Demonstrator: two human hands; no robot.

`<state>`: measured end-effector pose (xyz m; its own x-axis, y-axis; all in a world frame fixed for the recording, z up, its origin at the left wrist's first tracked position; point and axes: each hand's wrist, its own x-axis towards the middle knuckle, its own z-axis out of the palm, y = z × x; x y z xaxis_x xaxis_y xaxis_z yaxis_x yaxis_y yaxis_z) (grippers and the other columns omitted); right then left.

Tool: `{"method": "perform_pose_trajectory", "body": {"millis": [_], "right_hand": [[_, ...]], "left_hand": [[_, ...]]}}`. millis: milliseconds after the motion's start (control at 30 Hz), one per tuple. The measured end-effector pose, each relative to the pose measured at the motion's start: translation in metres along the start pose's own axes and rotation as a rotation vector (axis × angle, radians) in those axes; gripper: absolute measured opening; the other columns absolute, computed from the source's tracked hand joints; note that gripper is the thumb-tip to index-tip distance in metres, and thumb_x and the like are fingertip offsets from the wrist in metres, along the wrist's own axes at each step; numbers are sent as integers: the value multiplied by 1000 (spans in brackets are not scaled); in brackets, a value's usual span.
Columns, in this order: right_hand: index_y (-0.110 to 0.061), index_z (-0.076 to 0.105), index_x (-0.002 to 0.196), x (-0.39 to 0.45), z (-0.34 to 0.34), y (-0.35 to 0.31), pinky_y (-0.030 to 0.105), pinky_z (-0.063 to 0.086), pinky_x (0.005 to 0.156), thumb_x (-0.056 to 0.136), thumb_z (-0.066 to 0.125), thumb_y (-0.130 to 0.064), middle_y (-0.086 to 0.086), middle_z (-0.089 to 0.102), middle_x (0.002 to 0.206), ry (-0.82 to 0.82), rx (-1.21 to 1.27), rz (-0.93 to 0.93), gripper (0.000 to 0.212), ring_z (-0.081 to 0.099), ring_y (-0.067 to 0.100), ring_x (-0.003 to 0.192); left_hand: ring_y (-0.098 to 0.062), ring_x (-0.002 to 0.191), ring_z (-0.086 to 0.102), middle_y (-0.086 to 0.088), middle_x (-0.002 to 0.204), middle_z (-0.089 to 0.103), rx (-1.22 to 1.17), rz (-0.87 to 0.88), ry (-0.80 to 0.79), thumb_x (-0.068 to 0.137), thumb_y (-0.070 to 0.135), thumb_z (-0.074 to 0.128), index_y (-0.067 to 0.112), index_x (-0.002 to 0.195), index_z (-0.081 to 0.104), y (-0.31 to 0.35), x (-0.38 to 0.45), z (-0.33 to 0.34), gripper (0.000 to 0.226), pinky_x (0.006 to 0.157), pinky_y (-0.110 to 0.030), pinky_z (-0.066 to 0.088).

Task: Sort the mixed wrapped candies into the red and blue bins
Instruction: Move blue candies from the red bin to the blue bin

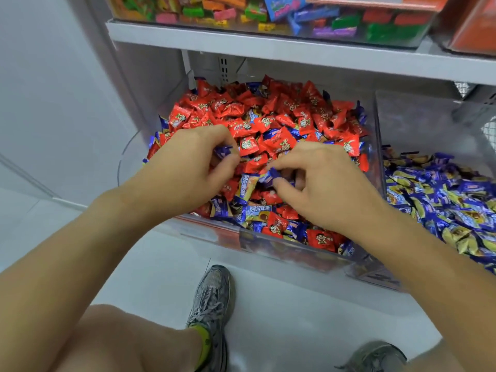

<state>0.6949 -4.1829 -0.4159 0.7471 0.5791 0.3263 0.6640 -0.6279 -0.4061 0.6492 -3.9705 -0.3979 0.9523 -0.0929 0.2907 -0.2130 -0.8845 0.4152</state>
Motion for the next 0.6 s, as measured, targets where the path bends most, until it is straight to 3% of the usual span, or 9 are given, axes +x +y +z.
{"method": "perform_pose_trajectory", "body": {"millis": [67, 167, 267, 333, 400, 500, 600], "right_hand": [[-22, 75, 89, 1, -9, 4, 34, 48, 74, 89, 65, -23, -5, 64, 77, 59, 64, 30, 10, 56, 8, 70], [-16, 69, 86, 5, -21, 7, 34, 44, 75, 93, 61, -22, -1, 64, 76, 110, -19, 29, 13, 58, 15, 71], [-17, 67, 88, 6, -32, 12, 32, 44, 73, 94, 59, -24, -3, 66, 75, 82, 6, 127, 12, 61, 17, 73], [-24, 66, 88, 7, -36, 14, 37, 52, 70, 93, 59, -29, -5, 68, 72, 81, 138, 224, 10, 66, 16, 72], [-26, 65, 87, 7, -37, 14, 41, 58, 63, 94, 60, -33, -9, 70, 71, 105, 238, 271, 11, 69, 13, 70], [-19, 64, 89, 6, -38, 13, 36, 58, 47, 92, 68, -38, -3, 72, 72, 107, 352, 320, 19, 72, 13, 64], [-8, 62, 90, 6, -44, 14, 37, 59, 46, 90, 74, -23, 6, 75, 75, 180, 613, 375, 19, 76, 19, 73]], "left_hand": [[-5, 58, 56, 10, 63, 58, -53, -24, -25, 95, 20, 53, 21, 96, 63, 4, -1, 1, 10, 52, -16, 40], [-12, 75, 56, 7, 81, 59, -8, 4, -158, 91, 30, 42, 21, 100, 60, 7, 0, 9, 22, 68, -34, 44], [-17, 77, 55, 5, 84, 57, 130, 56, -207, 90, 57, 49, 24, 90, 55, 7, -1, 18, 33, 69, -35, 46], [-17, 77, 54, 5, 86, 55, 243, 72, -194, 82, 66, 55, 25, 90, 54, 8, 0, 21, 41, 68, -36, 49], [-18, 78, 55, 4, 88, 54, 300, 71, -202, 81, 63, 59, 26, 90, 56, 9, 2, 22, 38, 70, -38, 51], [-18, 75, 56, 5, 84, 54, 253, 74, -221, 82, 50, 60, 25, 85, 59, 9, 4, 18, 25, 70, -40, 53], [-9, 72, 55, 8, 79, 58, 116, -10, -182, 79, 46, 52, 24, 80, 60, 15, 5, 7, 22, 67, -34, 50]]}}
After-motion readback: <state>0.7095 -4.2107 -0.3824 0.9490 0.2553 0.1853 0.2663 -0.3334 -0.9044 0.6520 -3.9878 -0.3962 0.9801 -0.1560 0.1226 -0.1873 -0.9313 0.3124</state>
